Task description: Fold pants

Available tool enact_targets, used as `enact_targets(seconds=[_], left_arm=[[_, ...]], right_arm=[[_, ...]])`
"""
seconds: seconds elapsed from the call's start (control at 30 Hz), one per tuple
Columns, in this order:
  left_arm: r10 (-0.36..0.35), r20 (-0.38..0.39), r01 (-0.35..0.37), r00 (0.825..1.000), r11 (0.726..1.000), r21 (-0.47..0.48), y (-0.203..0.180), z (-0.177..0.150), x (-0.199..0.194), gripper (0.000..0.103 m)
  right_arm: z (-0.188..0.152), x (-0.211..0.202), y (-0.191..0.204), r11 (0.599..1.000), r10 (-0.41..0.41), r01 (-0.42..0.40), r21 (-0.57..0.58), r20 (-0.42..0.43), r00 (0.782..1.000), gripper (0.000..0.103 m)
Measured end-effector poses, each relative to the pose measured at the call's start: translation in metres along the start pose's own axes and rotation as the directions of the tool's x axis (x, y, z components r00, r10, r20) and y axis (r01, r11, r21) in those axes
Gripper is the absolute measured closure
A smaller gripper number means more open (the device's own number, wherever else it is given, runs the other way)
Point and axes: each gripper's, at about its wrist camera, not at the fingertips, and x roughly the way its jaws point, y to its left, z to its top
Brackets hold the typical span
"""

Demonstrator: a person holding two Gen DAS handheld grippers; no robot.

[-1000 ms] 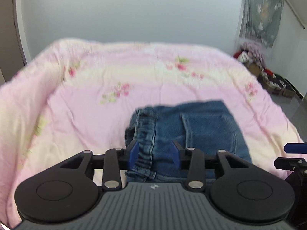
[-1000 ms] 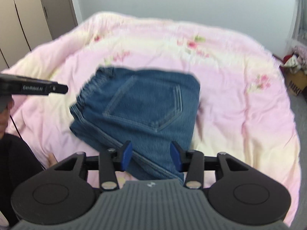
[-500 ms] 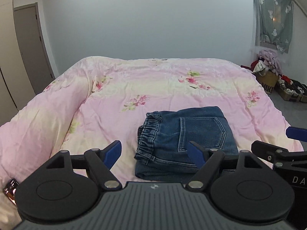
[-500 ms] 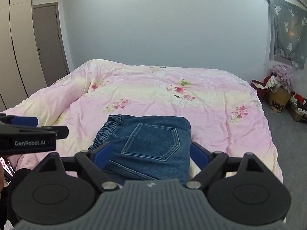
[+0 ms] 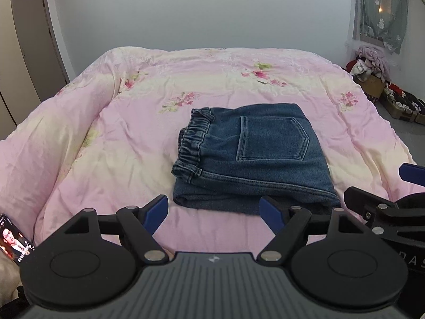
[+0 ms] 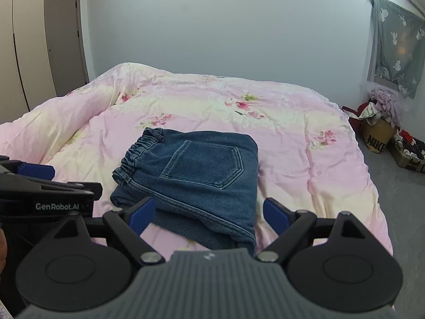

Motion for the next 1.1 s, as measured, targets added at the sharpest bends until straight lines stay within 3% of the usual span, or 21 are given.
enact_targets(seconds=[0.4, 1.1], left_arm=[[-0.006, -0.055, 0.006, 0.998, 1.0, 0.008, -0.004, -0.007, 0.017, 0.012], [-0.012, -0.054, 0.012, 0.998, 1.0, -0.01, -0.003, -0.006, 0.016, 0.012]], right_arm=[[-0.014, 0.026, -0.006, 1.0, -0.001, 0.002, 0.01, -0.088, 0.996, 0.018], [-0.013, 0.027, -0.009, 1.0, -0.01, 0.012, 0.022, -0.086, 0.996, 0.018]])
